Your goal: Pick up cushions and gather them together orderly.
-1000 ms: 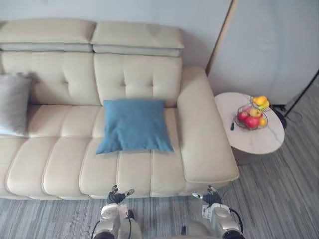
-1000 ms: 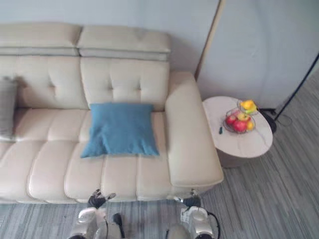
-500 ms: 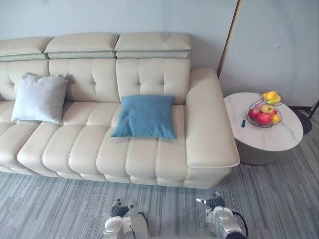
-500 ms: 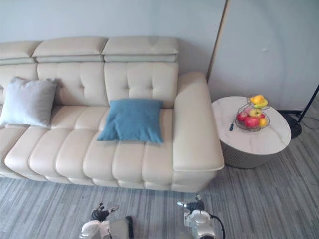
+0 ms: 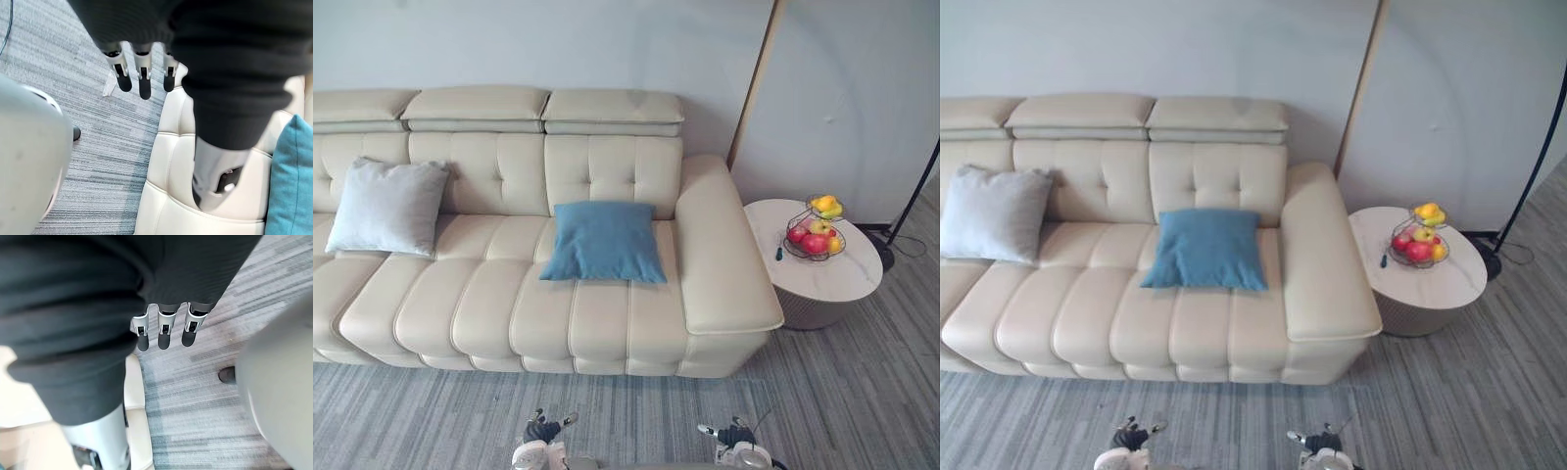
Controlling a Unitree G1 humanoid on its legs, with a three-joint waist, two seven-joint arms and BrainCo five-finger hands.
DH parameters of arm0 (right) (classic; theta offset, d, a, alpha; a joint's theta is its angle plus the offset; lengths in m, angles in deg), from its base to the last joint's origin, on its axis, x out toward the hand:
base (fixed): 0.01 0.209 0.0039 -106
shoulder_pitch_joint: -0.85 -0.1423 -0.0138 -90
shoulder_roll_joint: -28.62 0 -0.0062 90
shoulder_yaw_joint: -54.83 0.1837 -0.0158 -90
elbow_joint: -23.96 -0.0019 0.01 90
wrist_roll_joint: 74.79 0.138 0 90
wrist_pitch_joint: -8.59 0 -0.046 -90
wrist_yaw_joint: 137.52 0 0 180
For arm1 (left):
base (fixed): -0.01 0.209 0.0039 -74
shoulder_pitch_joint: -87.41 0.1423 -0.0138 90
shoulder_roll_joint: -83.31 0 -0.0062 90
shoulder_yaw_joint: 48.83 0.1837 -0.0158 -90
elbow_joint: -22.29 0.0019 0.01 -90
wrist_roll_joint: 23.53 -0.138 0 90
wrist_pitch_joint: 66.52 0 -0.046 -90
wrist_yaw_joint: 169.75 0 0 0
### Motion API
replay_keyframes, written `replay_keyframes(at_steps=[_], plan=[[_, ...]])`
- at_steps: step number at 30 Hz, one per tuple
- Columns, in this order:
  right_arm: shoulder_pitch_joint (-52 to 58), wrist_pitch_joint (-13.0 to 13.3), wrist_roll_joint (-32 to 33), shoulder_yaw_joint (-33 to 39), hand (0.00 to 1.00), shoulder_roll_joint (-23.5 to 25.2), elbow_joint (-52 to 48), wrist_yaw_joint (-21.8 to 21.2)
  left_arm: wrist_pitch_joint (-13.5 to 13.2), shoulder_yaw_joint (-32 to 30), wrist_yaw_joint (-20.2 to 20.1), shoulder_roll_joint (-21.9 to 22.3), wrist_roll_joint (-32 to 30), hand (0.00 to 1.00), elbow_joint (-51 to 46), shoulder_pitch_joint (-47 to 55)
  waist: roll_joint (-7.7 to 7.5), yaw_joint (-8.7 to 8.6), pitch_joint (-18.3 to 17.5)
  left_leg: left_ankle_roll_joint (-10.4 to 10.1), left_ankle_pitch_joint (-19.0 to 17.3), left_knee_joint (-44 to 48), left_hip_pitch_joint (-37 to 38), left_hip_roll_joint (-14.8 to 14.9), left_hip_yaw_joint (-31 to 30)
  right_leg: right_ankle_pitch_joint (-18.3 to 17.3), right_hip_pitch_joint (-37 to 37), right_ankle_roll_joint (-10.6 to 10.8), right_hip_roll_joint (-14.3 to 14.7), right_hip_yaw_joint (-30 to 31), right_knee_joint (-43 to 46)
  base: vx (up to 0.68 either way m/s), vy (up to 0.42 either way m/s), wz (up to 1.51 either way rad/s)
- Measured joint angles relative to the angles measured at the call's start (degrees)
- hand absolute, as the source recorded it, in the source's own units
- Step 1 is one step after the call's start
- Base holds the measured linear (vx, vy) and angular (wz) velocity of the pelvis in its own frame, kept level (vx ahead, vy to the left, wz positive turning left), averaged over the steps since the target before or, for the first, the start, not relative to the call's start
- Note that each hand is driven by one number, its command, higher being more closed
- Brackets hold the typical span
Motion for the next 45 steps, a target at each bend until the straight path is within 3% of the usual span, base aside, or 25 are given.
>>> replay_keyframes(at_steps=[3, 4, 11, 15, 23, 27, 30, 31, 33, 34, 35, 36, 38, 40, 43, 45], plan=[[0.1, 0.0, 0.0, 1.3, 0.0, 0.0, 0.3, -0.2, 0.1, 0.0, -0.2, 0.1, -0.3, 0.0, 0.7, 0.0, 0.22, 0.04, -0.5, -0.3, 0.3, -0.9, 1.4, 0.1, -0.1, 0.3, 1.2, 0.4, 0.4, -0.1, -1.0, 0.08, -0.038, 0.0], [0.1, -0.3, 0.0, 4.4, 0.0, -2.0, 4.5, -0.8, 0.2, 0.0, -1.3, -1.7, -0.3, 0.0, 3.5, -0.4, -0.75, 0.28, 1.4, -0.7, 1.2, -8.8, 8.4, -0.8, 0.0, -0.3, 6.2, -1.4, 0.9, 0.3, -4.6, 0.03, -0.013, 0.01], [0.3, -0.3, 0.3, 4.4, 0.0, -2.0, 4.5, -1.0, 0.2, 0.0, -1.4, -1.8, -0.2, 0.0, 3.5, 0.0, -0.82, 0.28, 1.3, -0.7, 1.4, -9.4, 8.4, -0.8, 0.0, -0.3, 6.0, -1.4, 0.9, 0.3, -4.7, 0.0, 0.0, 0.0], [1.2, -0.1, 3.0, 4.6, 0.0, -2.2, 4.5, -2.6, 0.2, 0.0, -3.0, -2.3, 1.6, 0.0, 3.7, 0.2, -1.17, 0.24, 1.2, -0.8, 3.1, -12.7, 9.5, -1.1, 0.0, -0.4, 5.7, -1.2, 0.9, 0.1, -5.0, 0.0, 0.0, 0.0], [1.9, 0.6, 8.0, 5.0, 0.0, -2.6, 5.0, -4.1, 0.1, 1.9, -5.2, -3.6, 3.9, 0.0, 4.9, -0.1, -1.3, -0.41, 1.2, -0.8, 3.0, -13.2, 9.3, -1.0, 0.8, -0.1, 5.5, -0.8, 1.0, 0.5, -6.2, 0.01, -0.004, -0.05], [1.6, 1.1, 9.1, 4.9, 0.0, -2.6, 4.5, -4.1, 0.1, 1.9, -5.3, -3.4, 3.9, 0.0, 4.9, -0.5, -1.6, -0.2, 1.7, -0.2, 2.3, -10.3, 8.9, -0.7, 1.9, 1.5, 3.6, -0.9, 1.4, 5.7, -6.2, -0.01, 0.002, -0.68], [1.6, 1.4, 9.0, 4.3, 0.0, -2.6, 2.3, -4.1, 0.1, 0.2, -5.3, -2.1, 3.9, 0.0, 4.9, -0.9, -0.45, -0.01, 1.9, -0.9, -2.1, -6.9, 8.5, 2.0, 8.2, 3.7, -1.0, -1.0, 4.2, 12.2, -4.9, -0.06, 0.017, -1.43], [0.8, 1.7, 9.0, 3.2, 0.0, -2.3, 1.4, -4.1, 0.1, -0.2, -5.3, -2.3, 4.0, 0.0, 4.9, -1.2, -0.44, 0.09, 2.2, -0.3, -2.8, -5.3, 8.2, 3.0, 12.6, 5.9, -4.2, -1.4, 5.7, 15.0, -3.7, -0.1, 0.018, -2.35], [-0.4, 1.7, 8.9, 1.3, 0.0, -1.9, 0.5, -4.0, 0.1, -0.2, -5.3, -2.5, 3.9, 0.0, 4.4, -1.0, -0.39, 0.58, 2.5, 0.5, -3.5, -4.3, 7.3, 4.8, 17.6, 10.0, -7.9, -3.4, 7.6, 13.0, -4.1, -0.1, -0.037, -2.16], [-1.0, 1.6, 8.9, 1.0, 0.0, -1.8, -0.2, -4.0, 0.1, -0.1, -5.3, -2.7, 4.0, 0.0, 4.4, -1.4, -0.23, -0.22, 2.9, -0.4, -4.0, -4.6, 7.4, 5.4, 21.2, 7.3, -10.3, -5.5, 6.7, 3.7, -0.6, -0.07, -0.084, -1.3], [-1.0, 1.6, 8.9, 1.1, 0.0, -1.8, -0.2, -4.0, 0.2, -0.1, -5.3, -2.7, 4.0, 0.0, 4.3, -1.9, -0.59, -0.34, 3.1, -0.4, -3.9, -4.6, 7.5, 5.3, 22.6, 5.5, -11.1, -5.8, 5.9, -0.5, 1.6, -0.1, -0.127, -1.53], [-0.5, 1.4, 8.8, 1.3, 0.0, -2.2, -0.1, -4.0, 0.2, 0.3, -5.3, -2.3, 4.0, 0.0, 3.9, -2.6, -0.64, -0.28, 3.4, -0.6, -3.8, -4.7, 8.1, 5.4, 26.5, 1.7, -11.8, -7.4, 3.1, -13.4, 5.3, -0.08, -0.077, -1.08], [0.0, 1.6, 7.8, 1.9, 0.0, -2.3, -0.1, -4.0, 0.2, 0.3, -5.3, -2.2, 3.9, 0.0, 3.4, -2.8, -0.24, -0.49, 3.7, -1.3, -3.5, -4.8, 8.9, 5.8, 29.2, 1.6, -11.4, -7.4, 0.8, -21.4, 6.3, -0.06, -0.105, -1.1], [0.2, 1.7, 7.4, 2.3, 0.0, -3.0, 0.1, -4.0, 0.2, 0.3, -5.3, -2.4, 3.9, 0.0, 3.5, -2.7, 0.21, -1.15, 4.2, -2.7, -2.6, -6.0, 10.6, 6.1, 29.8, 2.1, -11.3, -6.7, 2.9, -19.5, 5.6, -0.01, -0.132, -0.69], [-0.1, 1.7, 6.9, 2.8, 0.0, -3.9, 1.4, -4.0, 0.3, 0.2, -5.3, -2.2, 3.8, 0.0, 3.6, -2.2, 0.79, -1.16, 5.2, -2.8, -2.5, -1.2, 10.7, 8.0, 29.1, -0.5, -12.1, -7.5, 4.2, -16.6, 7.5, 0.02, -0.21, -0.65], [-0.2, 1.6, 7.0, 3.3, 0.0, -3.8, 1.2, -3.9, 0.3, -1.2, -5.4, -2.2, 3.7, 0.0, 3.2, -2.4, 0.77, -1.06, 6.1, 1.6, -3.6, 13.4, 5.8, 12.5, 24.5, -1.1, -11.2, -8.4, 5.6, -14.7, 7.5, 0.03, -0.227, -0.46]])
